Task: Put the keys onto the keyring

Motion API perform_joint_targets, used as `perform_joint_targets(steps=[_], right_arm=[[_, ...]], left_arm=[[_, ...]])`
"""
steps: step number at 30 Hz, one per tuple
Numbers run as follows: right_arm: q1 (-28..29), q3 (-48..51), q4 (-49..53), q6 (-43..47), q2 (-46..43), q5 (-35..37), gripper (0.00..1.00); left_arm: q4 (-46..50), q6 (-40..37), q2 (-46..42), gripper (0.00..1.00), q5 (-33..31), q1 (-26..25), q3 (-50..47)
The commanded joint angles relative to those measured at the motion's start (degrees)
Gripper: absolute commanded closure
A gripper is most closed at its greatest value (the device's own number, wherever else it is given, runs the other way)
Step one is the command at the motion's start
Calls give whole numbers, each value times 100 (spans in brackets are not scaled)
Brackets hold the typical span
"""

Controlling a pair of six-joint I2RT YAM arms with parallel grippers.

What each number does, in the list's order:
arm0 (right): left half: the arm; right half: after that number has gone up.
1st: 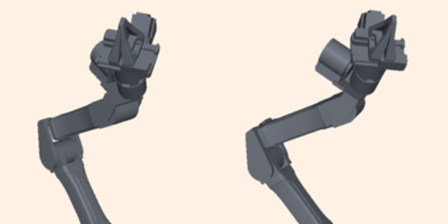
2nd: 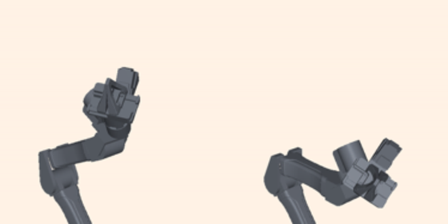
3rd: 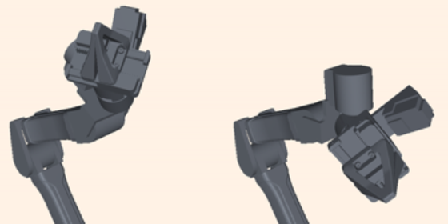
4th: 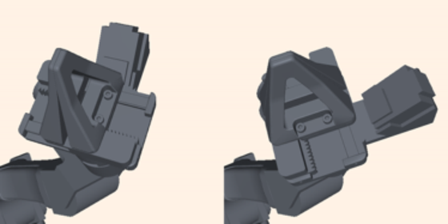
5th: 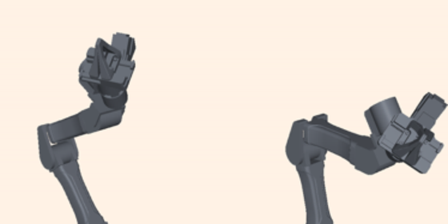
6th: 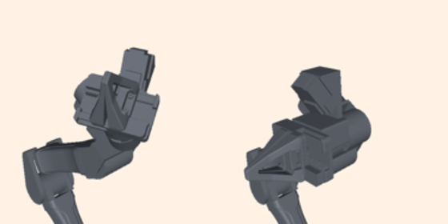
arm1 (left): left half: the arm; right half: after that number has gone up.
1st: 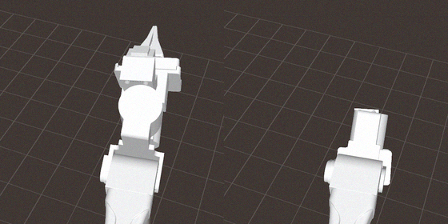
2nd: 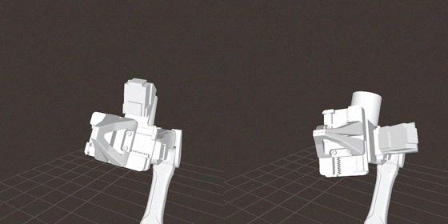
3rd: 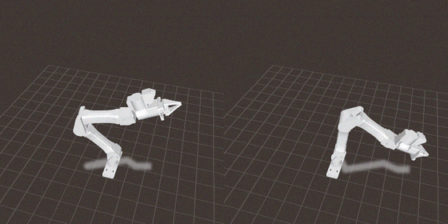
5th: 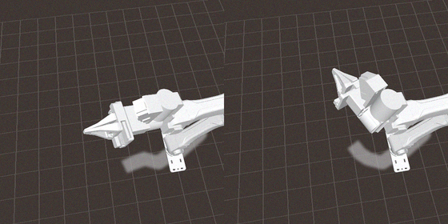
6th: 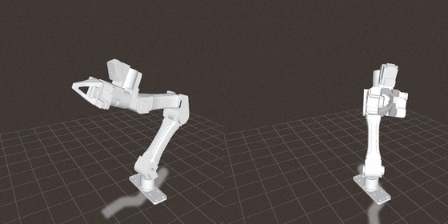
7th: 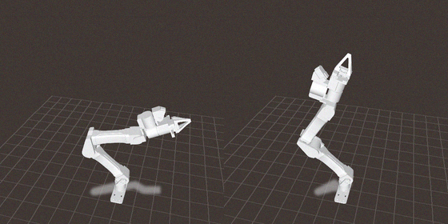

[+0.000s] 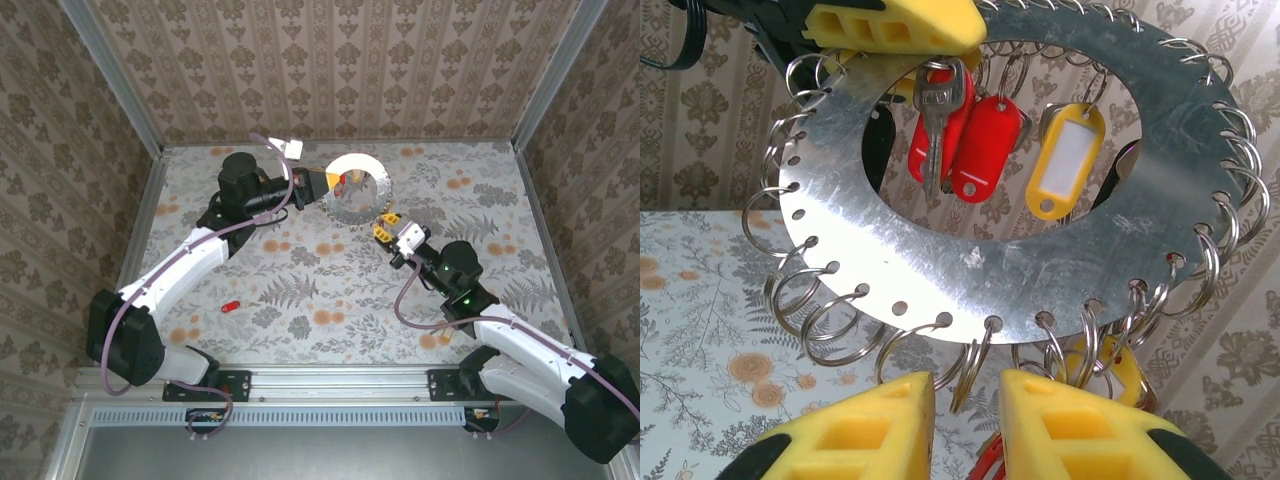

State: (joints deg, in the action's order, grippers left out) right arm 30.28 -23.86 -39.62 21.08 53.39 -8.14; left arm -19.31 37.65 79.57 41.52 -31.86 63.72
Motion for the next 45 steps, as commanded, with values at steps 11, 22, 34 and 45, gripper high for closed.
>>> perform_joint_targets(steps=[11,22,34,45], right_arm=[[39,-174,-424,-20,146,207,79],[39,315,358,-73,-449,68,71],[39,296,1001,-395,-970,-243,74],[42,-31,380,-583,-668,-369,78]], left_arm=[[-289,-135,-271,100,-22,-49,124],[-295,-187,-334,100,-27,-51,143],[-215,-260,-322,100,-21,-49,169],[-198,-259,-289,100,-37,-49,168]])
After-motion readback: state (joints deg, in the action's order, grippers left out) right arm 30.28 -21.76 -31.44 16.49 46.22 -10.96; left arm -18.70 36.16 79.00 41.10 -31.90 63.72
